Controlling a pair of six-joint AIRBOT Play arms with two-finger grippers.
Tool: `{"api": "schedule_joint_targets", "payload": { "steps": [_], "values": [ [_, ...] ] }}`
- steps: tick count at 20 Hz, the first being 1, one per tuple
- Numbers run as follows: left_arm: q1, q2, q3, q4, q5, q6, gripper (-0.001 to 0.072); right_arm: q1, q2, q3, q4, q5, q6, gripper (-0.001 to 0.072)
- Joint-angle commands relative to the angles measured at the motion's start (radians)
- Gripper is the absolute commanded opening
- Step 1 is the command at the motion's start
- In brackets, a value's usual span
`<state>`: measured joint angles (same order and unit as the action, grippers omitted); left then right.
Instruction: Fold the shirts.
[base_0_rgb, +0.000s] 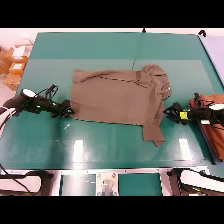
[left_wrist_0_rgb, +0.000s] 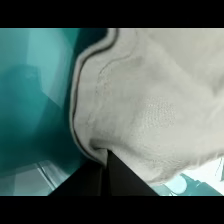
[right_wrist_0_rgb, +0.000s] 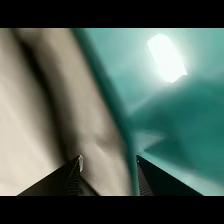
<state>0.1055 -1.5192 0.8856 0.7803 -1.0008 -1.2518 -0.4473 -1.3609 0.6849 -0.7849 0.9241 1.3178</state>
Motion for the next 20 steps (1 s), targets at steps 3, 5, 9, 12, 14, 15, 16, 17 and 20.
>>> {"api": "schedule_joint_targets", "payload": {
  "steps": [3, 5, 9, 12, 14, 15, 16, 17, 20],
  "values": [
    [0.001, 0.002, 0.0, -0.01, 0.007, 0.005, 0.0028, 0.042, -0.074, 0.013, 0.151, -0.052, -0.103, 0.0074],
    [0.001, 0.017, 0.002, -0.012, 0.012, 0.008, 0.0027, 0.042, -0.072, 0.035, 0.156, -0.022, -0.113, 0.0018],
    [0.004, 0.176, 0.139, -0.011, -0.029, 0.03, 0.0027, 0.029, 0.066, 0.246, 0.197, 0.126, -0.133, 0.0017],
    [0.004, 0.361, 0.382, -0.02, -0.038, 0.029, 0.0027, -0.01, 0.265, 0.528, 0.28, 0.172, -0.133, 0.0018],
    [0.004, 0.469, 0.588, -0.033, -0.024, 0.029, 0.0027, -0.046, 0.378, 0.738, 0.286, 0.161, -0.133, 0.0018],
    [0.004, 0.509, 0.685, -0.032, -0.013, 0.029, 0.0027, -0.069, 0.424, 0.84, 0.285, 0.153, -0.133, 0.0017],
    [0.004, 0.544, 0.777, -0.032, 0.001, 0.029, 0.0027, -0.093, 0.463, 0.922, 0.283, 0.14, -0.133, 0.0018],
    [0.004, 0.579, 0.868, -0.032, 0.017, 0.029, 0.0027, -0.127, 0.501, 0.997, 0.283, 0.125, -0.133, 0.0018],
    [0.004, 0.66, 1.079, 0.011, 0.054, 0.029, 0.0027, -0.235, 0.597, 1.136, 0.264, 0.08, -0.133, 0.0018]
  ]
}}
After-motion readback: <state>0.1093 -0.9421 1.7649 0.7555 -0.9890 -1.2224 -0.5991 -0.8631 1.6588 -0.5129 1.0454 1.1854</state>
